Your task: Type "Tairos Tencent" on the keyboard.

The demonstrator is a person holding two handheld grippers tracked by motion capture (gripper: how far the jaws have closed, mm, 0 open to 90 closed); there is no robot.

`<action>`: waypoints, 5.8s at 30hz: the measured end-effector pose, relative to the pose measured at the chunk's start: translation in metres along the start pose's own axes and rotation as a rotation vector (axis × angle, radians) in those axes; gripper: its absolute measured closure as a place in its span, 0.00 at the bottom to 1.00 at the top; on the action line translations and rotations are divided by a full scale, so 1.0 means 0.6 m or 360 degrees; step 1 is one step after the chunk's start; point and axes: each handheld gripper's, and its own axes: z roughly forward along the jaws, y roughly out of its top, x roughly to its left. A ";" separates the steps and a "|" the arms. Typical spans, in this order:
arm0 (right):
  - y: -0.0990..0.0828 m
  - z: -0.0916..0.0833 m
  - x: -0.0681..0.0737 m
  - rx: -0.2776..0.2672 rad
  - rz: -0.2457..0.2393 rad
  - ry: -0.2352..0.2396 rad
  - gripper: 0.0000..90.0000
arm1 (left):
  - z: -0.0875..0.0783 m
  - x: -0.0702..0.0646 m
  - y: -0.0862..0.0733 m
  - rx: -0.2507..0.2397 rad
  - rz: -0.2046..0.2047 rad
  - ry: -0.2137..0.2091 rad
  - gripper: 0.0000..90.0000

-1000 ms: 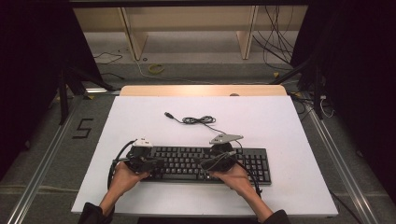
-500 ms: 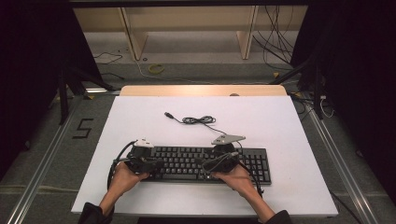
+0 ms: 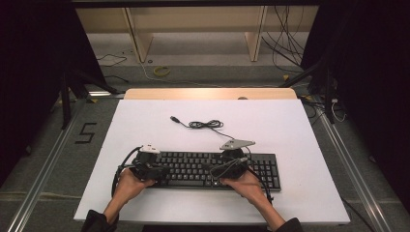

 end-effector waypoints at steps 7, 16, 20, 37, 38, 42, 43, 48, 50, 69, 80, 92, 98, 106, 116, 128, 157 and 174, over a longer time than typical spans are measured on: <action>0.000 -0.001 -0.002 -0.0003 0.0002 0.0000 0.46 | -0.014 -0.001 0.005 -0.0084 -0.0016 -0.0007 0.95; 0.000 0.000 -0.003 -0.0001 0.0006 -0.0006 0.45 | -0.026 0.001 0.005 -0.0156 -0.0050 -0.0040 0.78; 0.000 0.000 -0.004 -0.0002 0.0009 -0.0007 0.44 | -0.031 0.001 0.004 -0.0171 -0.0068 -0.0043 0.71; 0.001 0.005 -0.001 0.0005 0.0002 0.0005 0.41 | -0.041 0.000 -0.009 -0.0216 -0.0127 -0.0042 0.42; 0.001 0.005 0.000 0.0007 0.0002 0.0008 0.41 | -0.042 -0.001 -0.010 -0.0219 -0.0132 -0.0038 0.42; 0.001 0.007 0.003 0.0011 -0.0005 0.0019 0.44 | -0.048 -0.002 -0.015 -0.0235 -0.0138 -0.0036 0.42; 0.000 0.008 0.007 0.0019 -0.0008 0.0036 0.48 | -0.049 -0.002 -0.016 -0.0244 -0.0138 -0.0033 0.41; -0.003 0.010 0.016 0.0036 -0.0041 0.0096 0.64 | -0.055 -0.002 -0.023 -0.0274 -0.0149 -0.0031 0.40; -0.004 0.011 0.018 0.0037 -0.0050 0.0104 0.67 | -0.057 -0.003 -0.025 -0.0291 -0.0151 -0.0037 0.40; -0.031 0.045 0.053 0.0194 -0.0169 0.0164 1.00 | -0.063 -0.013 -0.046 -0.0342 -0.0155 -0.0038 0.37; -0.039 0.061 0.060 0.0252 -0.0189 0.0145 1.00 | -0.063 -0.013 -0.051 -0.0333 -0.0153 -0.0035 0.37; -0.044 0.067 0.065 0.0249 -0.0212 0.0121 1.00 | -0.064 -0.012 -0.053 -0.0333 -0.0161 -0.0033 0.37; -0.042 0.065 0.064 0.0240 -0.0191 0.0127 1.00 | -0.064 -0.009 -0.054 -0.0334 -0.0162 -0.0027 0.37; -0.032 0.051 0.055 0.0160 -0.0145 0.0147 0.93 | -0.063 -0.008 -0.055 -0.0335 -0.0168 -0.0023 0.37; -0.021 0.037 0.045 0.0096 -0.0124 0.0160 0.78 | -0.063 -0.008 -0.055 -0.0339 -0.0164 -0.0011 0.38; -0.009 0.033 0.036 0.0071 -0.0072 0.0138 0.55 | -0.063 -0.004 -0.057 -0.0326 -0.0171 -0.0003 0.40; 0.029 0.074 0.038 0.0095 -0.0074 0.0107 0.73 | -0.063 0.006 -0.061 -0.0169 -0.0134 0.0064 0.96; 0.037 0.126 0.051 0.0171 -0.0118 0.0087 1.00 | -0.057 0.013 -0.064 -0.0106 -0.0143 0.0076 0.99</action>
